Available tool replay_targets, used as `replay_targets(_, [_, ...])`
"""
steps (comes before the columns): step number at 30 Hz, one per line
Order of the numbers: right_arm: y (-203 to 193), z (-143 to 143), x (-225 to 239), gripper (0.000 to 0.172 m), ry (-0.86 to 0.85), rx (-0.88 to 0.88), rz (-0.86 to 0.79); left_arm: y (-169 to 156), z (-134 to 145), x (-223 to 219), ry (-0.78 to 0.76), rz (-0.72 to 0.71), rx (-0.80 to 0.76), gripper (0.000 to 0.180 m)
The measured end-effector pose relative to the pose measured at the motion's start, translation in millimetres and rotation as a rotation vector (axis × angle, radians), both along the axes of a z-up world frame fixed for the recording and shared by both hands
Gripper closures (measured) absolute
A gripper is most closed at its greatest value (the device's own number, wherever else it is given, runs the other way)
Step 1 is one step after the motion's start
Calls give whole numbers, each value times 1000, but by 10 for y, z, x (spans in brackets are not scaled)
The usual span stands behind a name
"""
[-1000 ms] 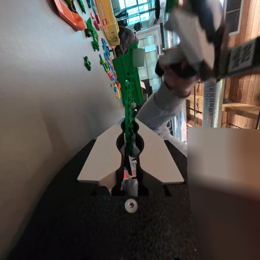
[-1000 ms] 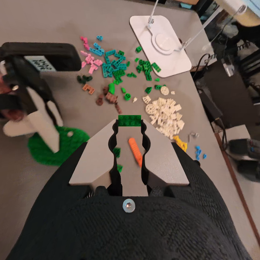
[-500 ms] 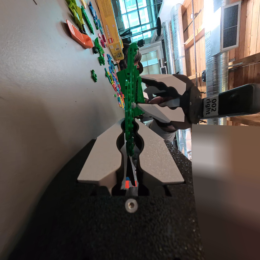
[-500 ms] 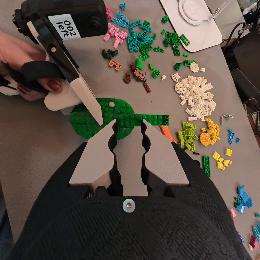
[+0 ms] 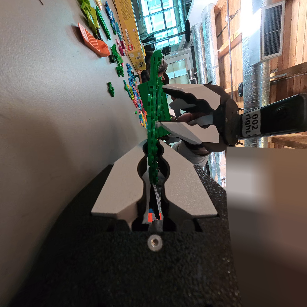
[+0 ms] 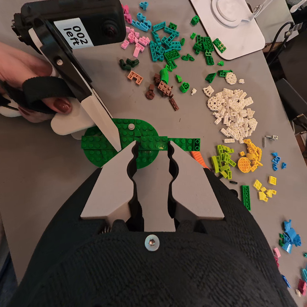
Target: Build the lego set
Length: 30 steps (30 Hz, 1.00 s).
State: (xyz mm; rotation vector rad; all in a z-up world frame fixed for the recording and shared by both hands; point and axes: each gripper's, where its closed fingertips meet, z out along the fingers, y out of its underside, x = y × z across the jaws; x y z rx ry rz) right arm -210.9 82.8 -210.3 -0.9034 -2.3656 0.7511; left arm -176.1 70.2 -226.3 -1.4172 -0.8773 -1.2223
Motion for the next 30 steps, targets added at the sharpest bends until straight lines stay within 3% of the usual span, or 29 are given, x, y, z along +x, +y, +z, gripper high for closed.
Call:
replay_targets(3, [62,71,3,137,45,25,9,-3,1,-1,-2,-1,0,175])
replay_targets(6, [159,205,43,127,182,120,129,-8,10,3,-12,-9,6,175])
replay_targets(9, [236,206,154,97,419,387,364,-17,34,23,-32,-32,21,175])
replay_targets(12, [229,153,185,89,752,750,539,-28,65,65,-53,-70,40,175])
replay_targets(15, [160,8,157,89,950,1037,622,-40,101,118,-61,-110,62,175])
replay_targets(21, [-38,-46,81,113,1129,1054,609,-68,144,192,-75,-167,89,175])
replay_targets(26, [-87,89,83,156,1253,1059,570,-72,137,225,-80,-191,83,175])
replay_targets(30, [-90,100,97,159,1248,1047,577,-70,126,237,-70,-195,74,175])
